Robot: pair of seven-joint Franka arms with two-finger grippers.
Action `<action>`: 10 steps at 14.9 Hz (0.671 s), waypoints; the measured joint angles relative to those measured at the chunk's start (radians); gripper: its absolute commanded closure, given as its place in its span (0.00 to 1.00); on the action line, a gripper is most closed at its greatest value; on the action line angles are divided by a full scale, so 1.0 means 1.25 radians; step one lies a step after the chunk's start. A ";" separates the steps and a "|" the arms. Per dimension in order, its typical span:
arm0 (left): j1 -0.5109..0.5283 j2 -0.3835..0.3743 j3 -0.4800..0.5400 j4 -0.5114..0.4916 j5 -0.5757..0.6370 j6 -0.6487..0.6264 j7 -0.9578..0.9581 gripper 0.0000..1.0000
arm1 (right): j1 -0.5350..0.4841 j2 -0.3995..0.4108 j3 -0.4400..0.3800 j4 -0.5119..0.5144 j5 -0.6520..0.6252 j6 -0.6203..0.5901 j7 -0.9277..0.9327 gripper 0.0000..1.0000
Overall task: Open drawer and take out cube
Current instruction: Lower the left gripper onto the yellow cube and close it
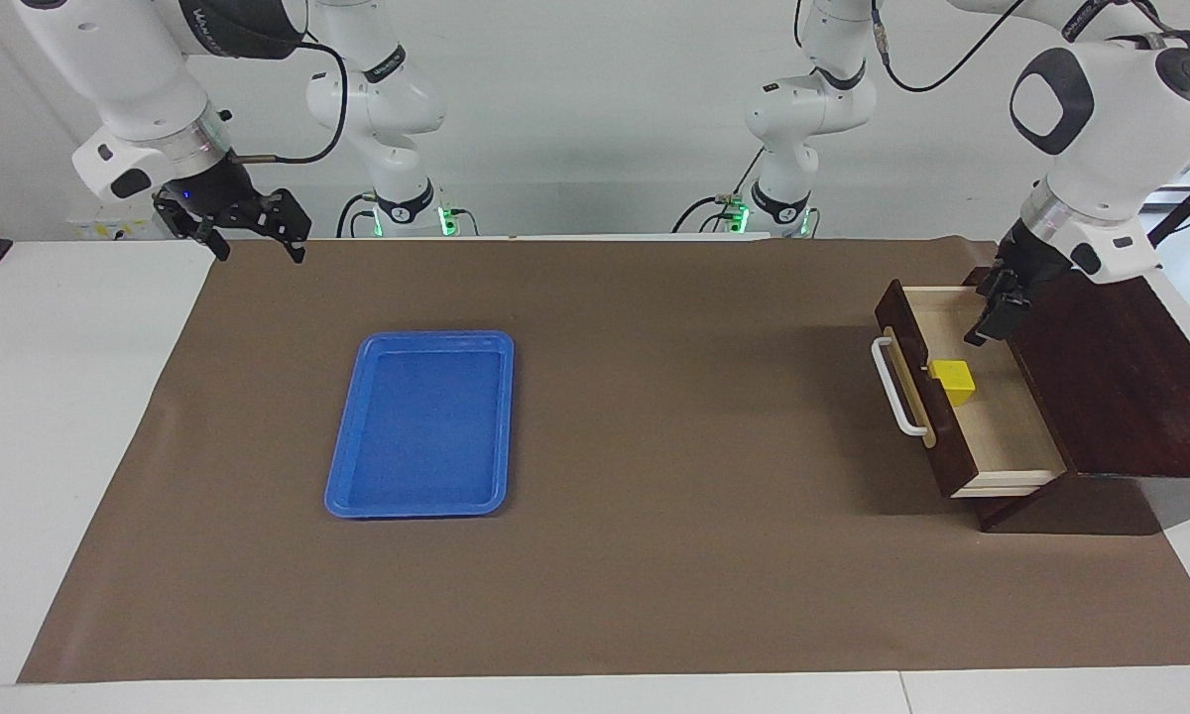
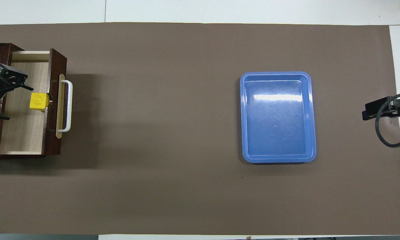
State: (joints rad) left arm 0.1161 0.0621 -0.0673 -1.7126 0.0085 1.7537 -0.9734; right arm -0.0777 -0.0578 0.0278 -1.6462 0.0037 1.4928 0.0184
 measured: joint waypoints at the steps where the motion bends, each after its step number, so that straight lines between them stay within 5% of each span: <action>1: 0.000 0.024 -0.002 -0.003 0.014 0.024 -0.037 0.00 | 0.000 0.000 0.000 0.000 0.000 0.000 0.000 0.00; 5: 0.002 0.099 -0.003 -0.006 0.030 0.100 -0.166 0.00 | 0.000 0.000 0.000 0.000 0.000 0.000 0.000 0.00; 10: 0.013 0.106 0.000 -0.009 0.032 0.110 -0.230 0.00 | 0.000 0.000 0.000 0.000 0.000 0.000 0.000 0.00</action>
State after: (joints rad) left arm 0.1321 0.1941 -0.0671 -1.7243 0.0482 1.8911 -1.2615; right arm -0.0777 -0.0578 0.0278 -1.6462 0.0037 1.4928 0.0184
